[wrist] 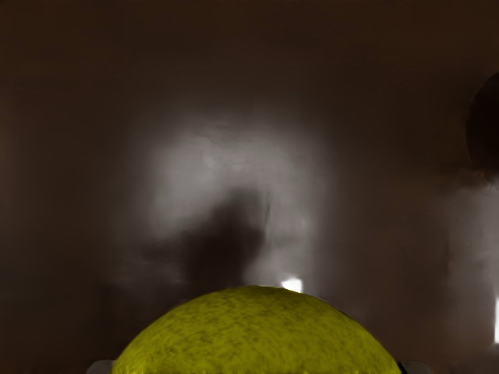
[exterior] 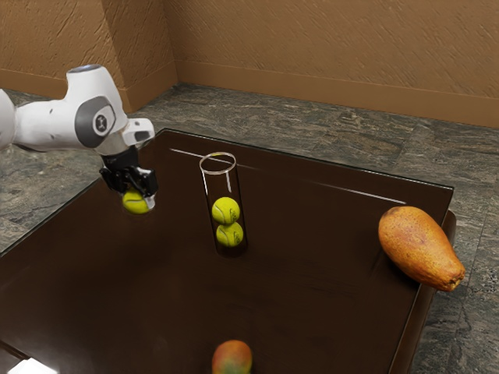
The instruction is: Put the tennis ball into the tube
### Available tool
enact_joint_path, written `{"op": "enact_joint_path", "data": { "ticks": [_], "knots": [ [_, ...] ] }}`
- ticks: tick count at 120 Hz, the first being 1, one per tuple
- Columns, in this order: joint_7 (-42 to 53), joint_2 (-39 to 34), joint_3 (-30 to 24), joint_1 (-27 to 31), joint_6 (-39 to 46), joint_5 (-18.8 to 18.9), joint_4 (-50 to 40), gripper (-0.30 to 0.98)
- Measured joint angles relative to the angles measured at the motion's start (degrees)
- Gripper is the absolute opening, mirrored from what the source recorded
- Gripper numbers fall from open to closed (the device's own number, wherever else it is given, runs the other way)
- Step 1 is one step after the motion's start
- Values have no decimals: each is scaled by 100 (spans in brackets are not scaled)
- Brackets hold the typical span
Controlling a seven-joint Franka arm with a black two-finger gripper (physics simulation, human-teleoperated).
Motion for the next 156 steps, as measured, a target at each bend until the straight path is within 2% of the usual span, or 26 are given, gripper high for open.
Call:
{"op": "enact_joint_path", "data": {
  "ticks": [21,32,71,120,136,146,156],
  "knots": [
    [-407,13,-457,-86,-1209,734,1836,33],
    [-607,138,-652,-176,-1725,991,2425,33],
    [-1346,960,-1273,-409,-2557,1193,3553,34],
    [-1987,1440,-1359,-546,-2379,1152,3877,35],
    [-2115,1417,-1349,-547,-2183,1115,3837,50],
    [-2173,1122,-1321,-549,-2109,1119,3622,56],
    [-2206,196,-1216,-575,-2088,1126,2879,60]
  ]
}}
